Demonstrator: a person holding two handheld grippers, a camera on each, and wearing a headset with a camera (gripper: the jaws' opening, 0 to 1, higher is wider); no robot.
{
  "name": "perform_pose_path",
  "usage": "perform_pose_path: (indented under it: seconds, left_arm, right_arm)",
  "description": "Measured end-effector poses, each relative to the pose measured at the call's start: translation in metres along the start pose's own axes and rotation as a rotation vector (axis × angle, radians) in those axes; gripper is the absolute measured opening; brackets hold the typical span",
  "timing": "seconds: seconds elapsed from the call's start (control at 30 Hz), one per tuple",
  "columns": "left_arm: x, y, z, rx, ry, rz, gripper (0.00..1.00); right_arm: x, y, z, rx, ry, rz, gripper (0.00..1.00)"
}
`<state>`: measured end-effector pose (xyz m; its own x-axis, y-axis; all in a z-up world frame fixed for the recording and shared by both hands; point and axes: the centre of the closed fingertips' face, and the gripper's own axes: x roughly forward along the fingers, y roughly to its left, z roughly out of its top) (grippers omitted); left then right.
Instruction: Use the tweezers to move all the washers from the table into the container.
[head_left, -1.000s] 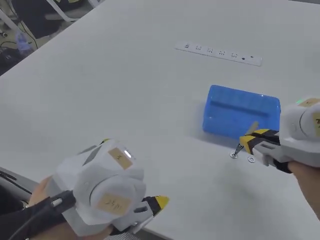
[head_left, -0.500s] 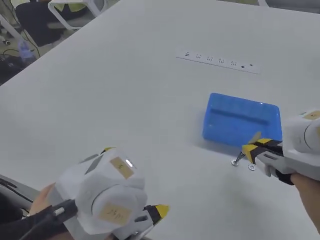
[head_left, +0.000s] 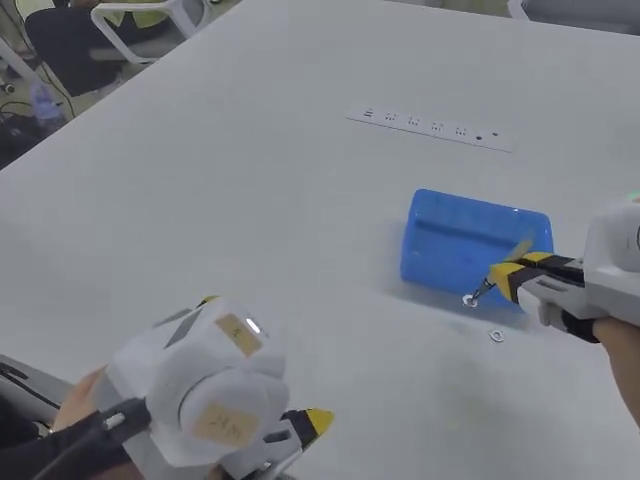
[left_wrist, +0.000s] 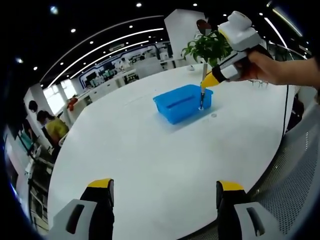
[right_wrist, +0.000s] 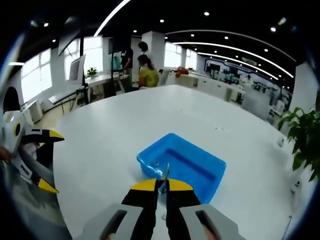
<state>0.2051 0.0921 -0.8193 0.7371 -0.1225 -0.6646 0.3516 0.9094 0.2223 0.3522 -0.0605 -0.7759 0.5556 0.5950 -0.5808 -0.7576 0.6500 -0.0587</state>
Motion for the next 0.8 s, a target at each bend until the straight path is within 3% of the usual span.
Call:
perform_pose_path:
  seconds: [0.6, 0.8]
  left_arm:
    - [0.002, -0.001, -0.004, 0.007, 0.025, -0.006, 0.87]
    - [0.002, -0.003, -0.004, 0.007, 0.026, -0.014, 0.87]
  right_arm:
    - [0.004, -0.019, 0.034, 0.005, -0.077, -0.036, 0.01]
    - [0.012, -0.020, 0.037, 0.000, -0.080, -0.036, 0.01]
